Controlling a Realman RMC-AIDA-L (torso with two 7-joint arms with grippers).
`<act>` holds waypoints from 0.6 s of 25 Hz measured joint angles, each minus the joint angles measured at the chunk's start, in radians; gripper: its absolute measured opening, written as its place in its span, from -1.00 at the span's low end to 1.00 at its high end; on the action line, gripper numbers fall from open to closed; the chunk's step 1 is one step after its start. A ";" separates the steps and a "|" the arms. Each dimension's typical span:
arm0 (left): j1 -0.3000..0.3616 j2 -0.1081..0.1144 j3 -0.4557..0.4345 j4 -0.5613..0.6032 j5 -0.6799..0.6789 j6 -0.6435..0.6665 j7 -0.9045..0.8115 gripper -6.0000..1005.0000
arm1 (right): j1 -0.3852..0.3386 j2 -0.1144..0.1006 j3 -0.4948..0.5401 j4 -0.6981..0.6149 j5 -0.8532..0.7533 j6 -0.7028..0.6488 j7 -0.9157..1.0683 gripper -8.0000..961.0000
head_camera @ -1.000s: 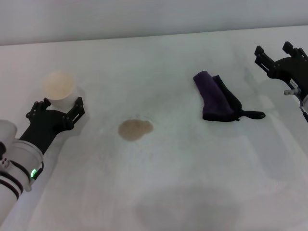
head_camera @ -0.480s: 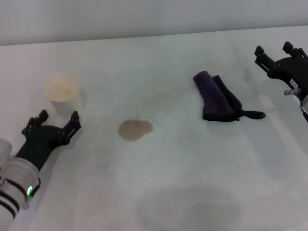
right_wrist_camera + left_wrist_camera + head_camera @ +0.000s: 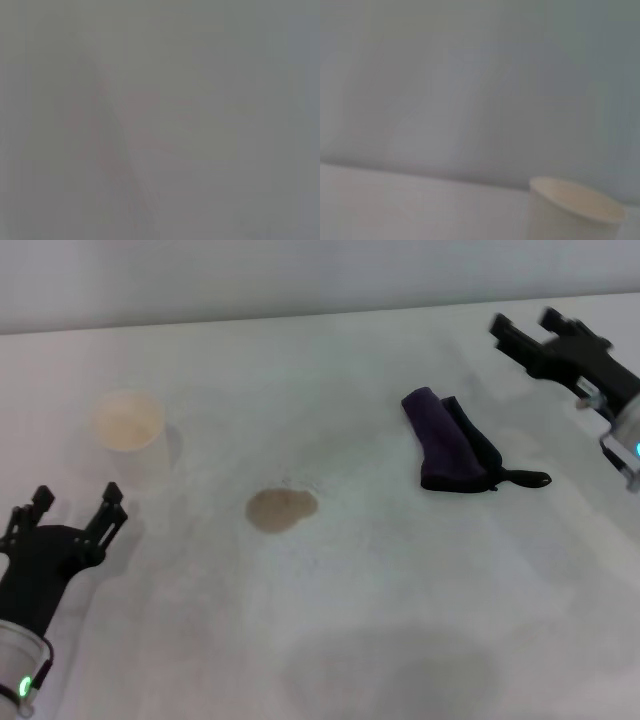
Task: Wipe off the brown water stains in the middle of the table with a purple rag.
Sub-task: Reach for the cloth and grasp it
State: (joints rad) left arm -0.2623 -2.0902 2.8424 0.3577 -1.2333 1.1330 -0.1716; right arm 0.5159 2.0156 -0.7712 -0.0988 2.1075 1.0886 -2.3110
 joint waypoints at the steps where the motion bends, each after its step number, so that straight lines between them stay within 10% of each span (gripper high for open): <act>1: 0.007 0.001 0.000 -0.001 0.000 0.020 -0.001 0.78 | 0.001 -0.002 -0.061 -0.047 -0.017 0.000 0.065 0.81; 9: 0.020 0.005 -0.052 -0.070 -0.015 0.088 -0.005 0.77 | 0.009 -0.036 -0.460 -0.541 -0.402 -0.161 0.672 0.81; 15: 0.005 0.007 -0.116 -0.112 -0.017 0.095 -0.005 0.77 | 0.015 -0.003 -0.531 -0.894 -1.017 -0.164 1.156 0.81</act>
State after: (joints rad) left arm -0.2571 -2.0832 2.7265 0.2457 -1.2503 1.2275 -0.1768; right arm 0.5306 2.0121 -1.3021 -0.9931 1.0900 0.9244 -1.1550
